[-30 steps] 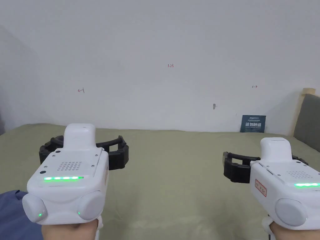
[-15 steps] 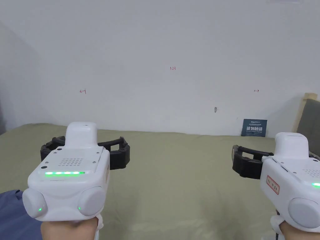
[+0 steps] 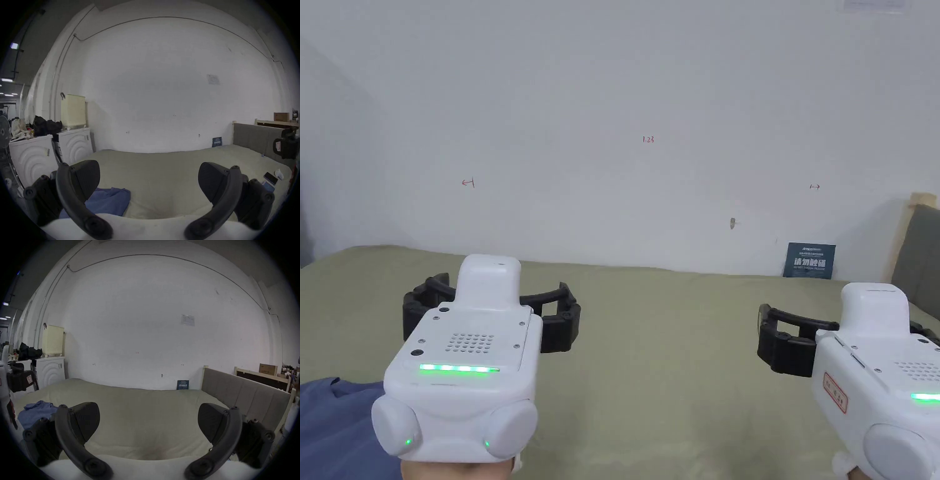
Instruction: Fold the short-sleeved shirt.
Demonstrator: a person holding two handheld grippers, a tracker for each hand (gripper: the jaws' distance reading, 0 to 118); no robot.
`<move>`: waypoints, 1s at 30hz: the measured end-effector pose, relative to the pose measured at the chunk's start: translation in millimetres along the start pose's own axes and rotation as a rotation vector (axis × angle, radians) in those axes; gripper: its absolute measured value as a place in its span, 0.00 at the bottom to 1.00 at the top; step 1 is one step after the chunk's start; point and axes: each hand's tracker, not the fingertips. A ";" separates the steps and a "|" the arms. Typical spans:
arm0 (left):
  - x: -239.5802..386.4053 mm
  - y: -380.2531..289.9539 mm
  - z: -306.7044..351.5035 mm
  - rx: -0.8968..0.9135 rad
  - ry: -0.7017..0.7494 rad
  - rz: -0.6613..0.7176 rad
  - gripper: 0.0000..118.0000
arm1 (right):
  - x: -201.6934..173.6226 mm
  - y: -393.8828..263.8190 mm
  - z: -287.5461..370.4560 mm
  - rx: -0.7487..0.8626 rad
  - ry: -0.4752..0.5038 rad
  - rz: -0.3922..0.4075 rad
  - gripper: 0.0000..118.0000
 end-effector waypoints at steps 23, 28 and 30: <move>-98.2 2.1 45.7 -0.051 0.179 0.073 0.01 | -110.5 19.4 2.2 0.022 0.381 0.031 0.00; -166.4 -19.1 96.5 -0.109 0.360 0.097 0.01 | -201.8 6.4 2.9 -0.018 0.624 0.020 0.00; -185.1 -31.5 114.1 -0.139 0.411 0.095 0.01 | -227.9 -2.4 5.9 -0.027 0.702 0.039 0.00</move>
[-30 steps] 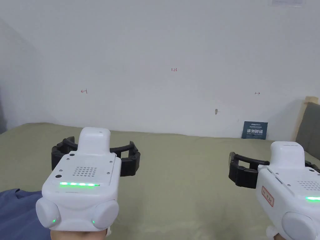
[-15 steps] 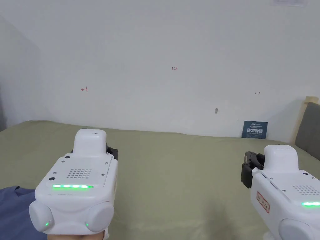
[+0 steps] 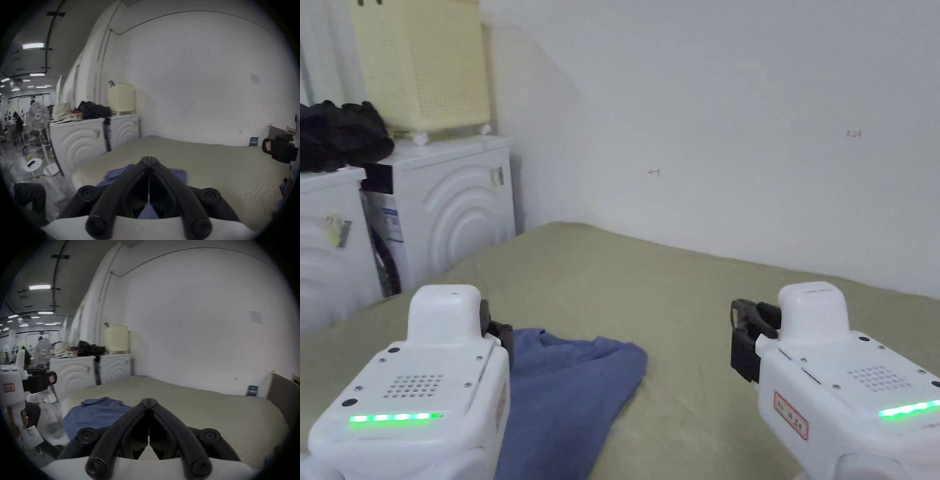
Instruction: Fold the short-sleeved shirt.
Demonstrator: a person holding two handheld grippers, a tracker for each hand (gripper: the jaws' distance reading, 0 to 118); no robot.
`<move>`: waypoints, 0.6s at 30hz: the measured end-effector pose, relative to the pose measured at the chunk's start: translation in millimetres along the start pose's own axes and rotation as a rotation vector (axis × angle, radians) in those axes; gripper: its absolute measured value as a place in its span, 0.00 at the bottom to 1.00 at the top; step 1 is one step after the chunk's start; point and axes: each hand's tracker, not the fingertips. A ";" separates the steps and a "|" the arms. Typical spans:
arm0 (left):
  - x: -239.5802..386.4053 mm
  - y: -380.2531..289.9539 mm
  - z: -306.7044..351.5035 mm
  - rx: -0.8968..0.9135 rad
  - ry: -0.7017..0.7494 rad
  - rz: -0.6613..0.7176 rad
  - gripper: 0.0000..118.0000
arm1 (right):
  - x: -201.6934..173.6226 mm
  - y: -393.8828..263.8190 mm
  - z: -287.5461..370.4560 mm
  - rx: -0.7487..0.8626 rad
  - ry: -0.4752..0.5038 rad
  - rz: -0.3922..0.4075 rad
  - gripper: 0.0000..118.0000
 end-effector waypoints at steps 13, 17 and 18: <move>-16.2 1.7 -127.4 -0.291 -0.242 -0.049 0.29 | 34.0 -16.4 -22.0 -0.041 -0.024 0.034 0.00; 2.6 -3.0 -244.6 -0.491 -0.408 -0.007 1.00 | 76.8 -28.0 -18.2 -0.091 -0.095 0.050 0.00; 8.5 -9.3 -270.7 -0.554 -0.456 0.000 1.00 | 86.8 -32.6 -17.5 -0.115 -0.118 0.051 0.00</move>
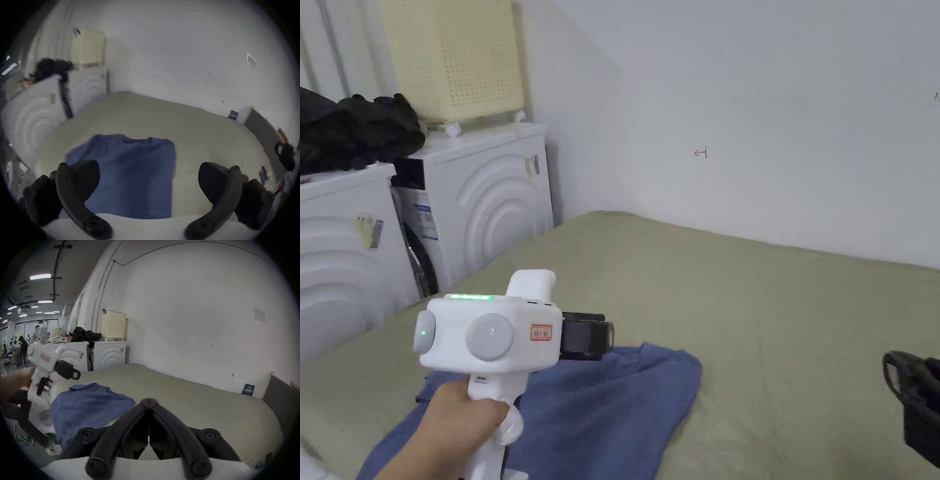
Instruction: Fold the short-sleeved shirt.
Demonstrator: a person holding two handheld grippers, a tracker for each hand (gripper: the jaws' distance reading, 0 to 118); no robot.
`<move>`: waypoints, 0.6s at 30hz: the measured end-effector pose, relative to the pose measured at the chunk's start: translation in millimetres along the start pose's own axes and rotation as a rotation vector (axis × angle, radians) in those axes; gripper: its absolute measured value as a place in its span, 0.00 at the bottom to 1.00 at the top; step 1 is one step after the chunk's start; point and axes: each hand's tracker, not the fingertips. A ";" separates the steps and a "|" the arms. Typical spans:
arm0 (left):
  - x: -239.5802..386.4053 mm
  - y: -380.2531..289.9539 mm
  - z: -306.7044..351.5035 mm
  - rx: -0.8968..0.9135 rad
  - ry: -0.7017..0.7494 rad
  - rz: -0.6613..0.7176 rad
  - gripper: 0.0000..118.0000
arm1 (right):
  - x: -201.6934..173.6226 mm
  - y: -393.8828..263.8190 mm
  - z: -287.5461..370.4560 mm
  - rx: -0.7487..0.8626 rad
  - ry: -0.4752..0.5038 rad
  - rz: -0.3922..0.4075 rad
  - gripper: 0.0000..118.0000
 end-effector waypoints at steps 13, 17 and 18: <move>-4.6 -52.4 -213.9 -0.535 0.055 -0.072 1.00 | 64.4 -93.1 -30.2 -0.249 -0.114 -0.077 0.00; -7.4 -60.7 -206.4 -0.491 0.084 -0.063 0.82 | 63.0 -100.7 -25.1 -0.233 -0.107 -0.101 0.00; -5.6 -59.4 -199.5 -0.477 0.018 -0.091 0.68 | 63.5 -100.5 -23.1 -0.226 -0.114 -0.104 0.00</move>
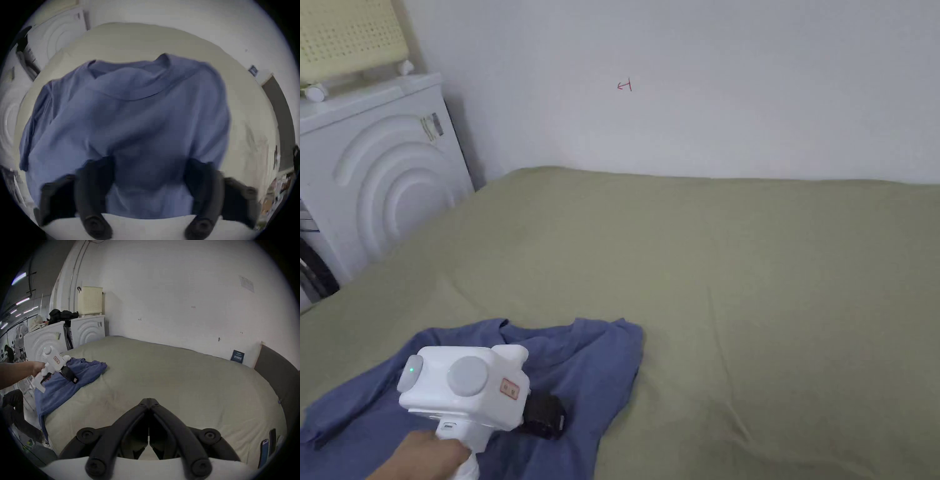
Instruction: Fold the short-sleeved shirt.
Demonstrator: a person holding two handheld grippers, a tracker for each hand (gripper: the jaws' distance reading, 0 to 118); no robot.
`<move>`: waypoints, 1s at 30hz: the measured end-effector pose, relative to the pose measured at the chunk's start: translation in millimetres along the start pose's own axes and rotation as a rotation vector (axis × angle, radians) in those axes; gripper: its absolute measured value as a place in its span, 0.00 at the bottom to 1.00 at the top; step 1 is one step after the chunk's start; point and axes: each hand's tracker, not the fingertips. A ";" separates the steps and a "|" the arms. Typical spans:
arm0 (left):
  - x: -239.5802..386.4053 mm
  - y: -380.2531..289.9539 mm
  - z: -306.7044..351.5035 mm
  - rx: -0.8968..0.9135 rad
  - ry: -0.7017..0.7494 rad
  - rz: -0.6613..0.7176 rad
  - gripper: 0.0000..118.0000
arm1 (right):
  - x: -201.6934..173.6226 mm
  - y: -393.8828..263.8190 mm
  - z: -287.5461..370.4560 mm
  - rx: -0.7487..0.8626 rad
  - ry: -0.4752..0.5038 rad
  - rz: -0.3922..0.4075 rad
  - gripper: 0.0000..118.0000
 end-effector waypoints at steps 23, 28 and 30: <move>422.9 37.6 120.9 0.237 -0.674 -0.635 0.00 | 114.5 -3.0 211.9 0.094 -0.434 -0.126 0.00; 532.0 -37.1 78.3 0.064 -0.831 -0.712 0.00 | 130.6 -29.2 256.4 0.067 -0.518 -0.186 0.00; 555.2 -70.5 59.0 -0.008 -0.831 -0.754 0.00 | 135.5 -37.7 267.1 0.060 -0.552 -0.195 0.00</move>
